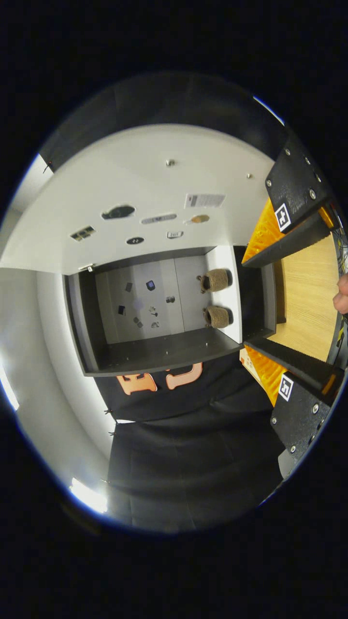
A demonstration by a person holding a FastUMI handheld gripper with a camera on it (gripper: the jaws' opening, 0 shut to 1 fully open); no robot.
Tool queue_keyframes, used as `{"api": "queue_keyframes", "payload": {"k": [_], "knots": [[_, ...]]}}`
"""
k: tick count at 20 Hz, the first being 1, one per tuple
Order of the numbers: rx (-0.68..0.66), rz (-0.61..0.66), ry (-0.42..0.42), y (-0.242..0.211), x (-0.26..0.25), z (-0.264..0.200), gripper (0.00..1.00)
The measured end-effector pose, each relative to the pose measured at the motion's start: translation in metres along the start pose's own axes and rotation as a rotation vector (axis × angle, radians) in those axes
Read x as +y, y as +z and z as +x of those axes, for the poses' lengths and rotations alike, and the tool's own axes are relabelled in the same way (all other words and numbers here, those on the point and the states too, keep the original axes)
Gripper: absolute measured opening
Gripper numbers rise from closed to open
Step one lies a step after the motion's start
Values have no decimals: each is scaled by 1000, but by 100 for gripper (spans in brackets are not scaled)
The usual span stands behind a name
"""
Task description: Open the shoe cabinet door, grab the shoes and put them into the shoe cabinet, then close the shoe cabinet door.
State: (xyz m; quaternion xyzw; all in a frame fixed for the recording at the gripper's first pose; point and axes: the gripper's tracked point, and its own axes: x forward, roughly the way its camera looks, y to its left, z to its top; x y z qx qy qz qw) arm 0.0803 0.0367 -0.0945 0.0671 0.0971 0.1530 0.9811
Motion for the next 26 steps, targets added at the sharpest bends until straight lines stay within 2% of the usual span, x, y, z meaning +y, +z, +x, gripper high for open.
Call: {"api": "queue_keyframes", "payload": {"k": [6, 11, 16, 26], "knots": [[-73, 54, -36, 21, -48, -39, 94], [-84, -5, -125, 37, -115, -51, 94], [-91, -16, -154, 51, -157, -52, 94], [-97, 22, -119, 54, -172, -36, 94]]}}
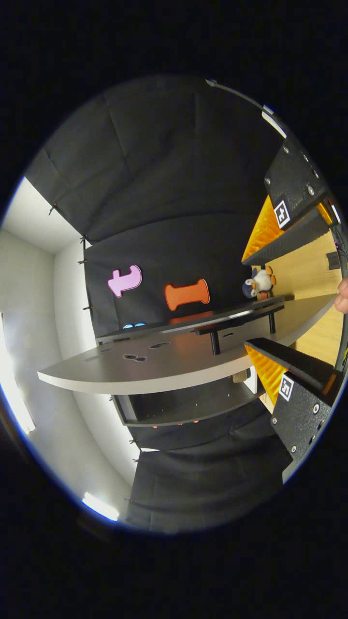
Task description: Open the shoe cabinet door, grab the shoes and put them into the shoe cabinet, then close the shoe cabinet door.
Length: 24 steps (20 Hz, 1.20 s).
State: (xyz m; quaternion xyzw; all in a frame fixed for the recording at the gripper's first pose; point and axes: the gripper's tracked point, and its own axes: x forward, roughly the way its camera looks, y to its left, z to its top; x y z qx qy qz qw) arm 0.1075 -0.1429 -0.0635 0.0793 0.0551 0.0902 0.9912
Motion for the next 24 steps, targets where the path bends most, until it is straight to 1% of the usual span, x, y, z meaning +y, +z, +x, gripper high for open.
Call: {"api": "queue_keyframes", "payload": {"k": [5, 8, 17, 24], "knots": [[13, -36, 7, 2, 14, -4, 92], [24, -31, 36, -2, 32, -2, 92], [65, 3, 169, -20, 120, 13, 91], [101, 31, 212, -33, 186, 42, 91]]}}
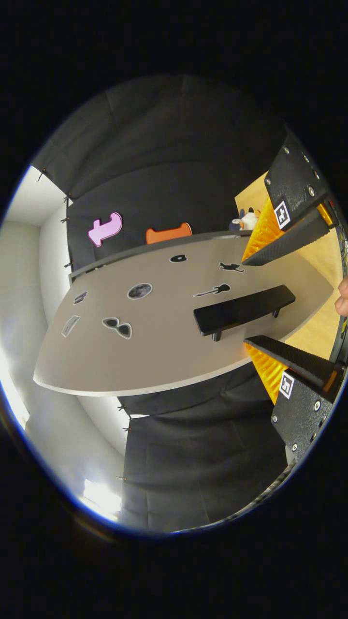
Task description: Open the shoe cabinet door, grab the shoes and put them into the shoe cabinet, then close the shoe cabinet door.
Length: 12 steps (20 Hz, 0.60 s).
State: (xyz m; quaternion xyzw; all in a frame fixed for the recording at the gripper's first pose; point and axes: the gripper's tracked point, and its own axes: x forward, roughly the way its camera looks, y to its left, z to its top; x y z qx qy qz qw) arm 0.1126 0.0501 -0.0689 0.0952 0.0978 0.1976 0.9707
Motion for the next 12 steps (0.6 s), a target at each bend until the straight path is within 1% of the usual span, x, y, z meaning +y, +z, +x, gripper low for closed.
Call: {"api": "queue_keyframes", "payload": {"k": [4, 9, 12], "knots": [[13, 31, 5, -5, 22, 32, 92], [40, -10, -15, -17, 66, 81, 92], [45, 1, -5, -20, 79, 110, 92]]}}
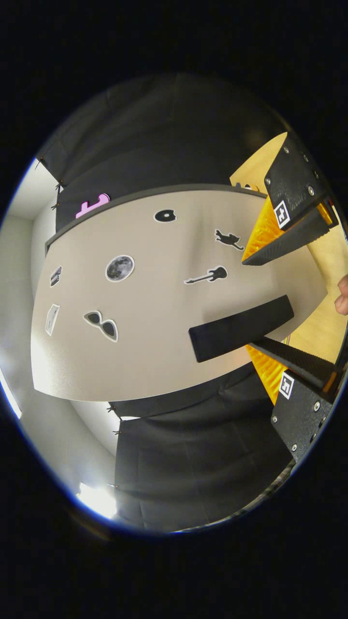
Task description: Open the shoe cabinet door, grab the shoes and put them into the shoe cabinet, then close the shoe cabinet door.
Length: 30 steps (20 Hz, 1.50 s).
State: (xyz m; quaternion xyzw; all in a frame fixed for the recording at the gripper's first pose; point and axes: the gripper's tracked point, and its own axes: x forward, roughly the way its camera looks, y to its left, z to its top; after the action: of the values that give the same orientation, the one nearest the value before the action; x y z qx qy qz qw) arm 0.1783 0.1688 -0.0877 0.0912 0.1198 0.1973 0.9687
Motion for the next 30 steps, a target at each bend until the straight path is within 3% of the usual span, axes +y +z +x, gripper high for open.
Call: {"api": "queue_keyframes", "payload": {"k": [15, 30], "knots": [[-13, -40, -109, 10, 30, 80, 93], [-27, -60, -210, 13, 32, 115, 93]]}}
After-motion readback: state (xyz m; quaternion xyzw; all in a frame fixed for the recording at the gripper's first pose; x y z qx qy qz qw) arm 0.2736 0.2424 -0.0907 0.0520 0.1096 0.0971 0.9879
